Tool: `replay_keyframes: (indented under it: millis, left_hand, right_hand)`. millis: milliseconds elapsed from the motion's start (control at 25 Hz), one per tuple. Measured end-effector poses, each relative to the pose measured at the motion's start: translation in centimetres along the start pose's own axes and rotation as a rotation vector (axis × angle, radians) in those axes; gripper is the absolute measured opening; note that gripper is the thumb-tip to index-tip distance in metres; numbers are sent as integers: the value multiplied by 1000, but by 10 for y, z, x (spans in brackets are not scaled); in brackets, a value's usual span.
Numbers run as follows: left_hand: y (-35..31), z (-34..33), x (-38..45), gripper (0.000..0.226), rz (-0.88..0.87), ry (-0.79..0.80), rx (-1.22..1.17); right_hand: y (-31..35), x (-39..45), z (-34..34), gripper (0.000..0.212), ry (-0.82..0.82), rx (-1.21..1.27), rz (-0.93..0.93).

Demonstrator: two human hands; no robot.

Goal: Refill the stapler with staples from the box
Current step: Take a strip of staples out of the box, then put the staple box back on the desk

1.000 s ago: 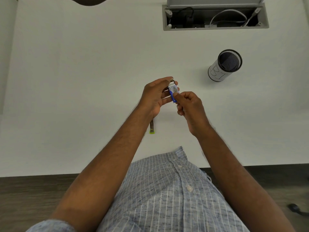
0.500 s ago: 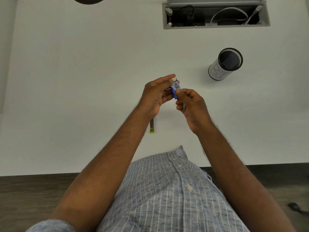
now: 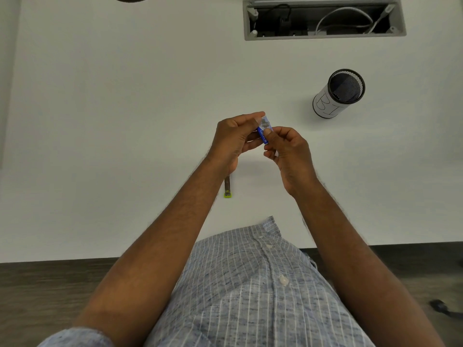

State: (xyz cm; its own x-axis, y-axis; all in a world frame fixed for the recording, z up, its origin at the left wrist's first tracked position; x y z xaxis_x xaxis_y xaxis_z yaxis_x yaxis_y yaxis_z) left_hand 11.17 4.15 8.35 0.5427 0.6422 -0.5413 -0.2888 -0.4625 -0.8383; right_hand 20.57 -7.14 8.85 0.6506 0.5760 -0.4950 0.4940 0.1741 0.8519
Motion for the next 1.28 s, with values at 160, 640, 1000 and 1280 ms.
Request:
replay_keyframes:
  millis: [160, 640, 1000, 1280]
  left_hand:
    - [8, 0, 1, 12, 14, -62, -54]
    - [-12, 49, 58, 21, -184, -319, 473]
    - [2, 73, 120, 43, -405, -258, 1216]
    - [9, 76, 132, 48, -448, -245, 1372]
  right_hand:
    - [12, 2, 0, 35, -60, -323, 247]
    - [23, 85, -2, 30, -39, -635, 420]
    - [38, 176, -23, 29, 32, -815, 449]
    - [31, 201, -30, 31, 31, -849, 422]
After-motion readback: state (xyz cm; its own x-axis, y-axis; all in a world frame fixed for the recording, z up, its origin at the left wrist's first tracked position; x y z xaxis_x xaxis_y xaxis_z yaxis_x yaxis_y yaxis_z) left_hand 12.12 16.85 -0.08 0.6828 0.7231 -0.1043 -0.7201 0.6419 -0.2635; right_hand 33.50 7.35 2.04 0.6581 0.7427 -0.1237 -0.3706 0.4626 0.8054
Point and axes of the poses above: each hand's wrist, its own x-axis towards the middle knuckle, its own z-axis out of the back of the hand, y = z × x, the point moved 6 cm from there along x, towards the middle knuckle, and after that the axes turned 12 degrees about x, right-handed, at the moved point
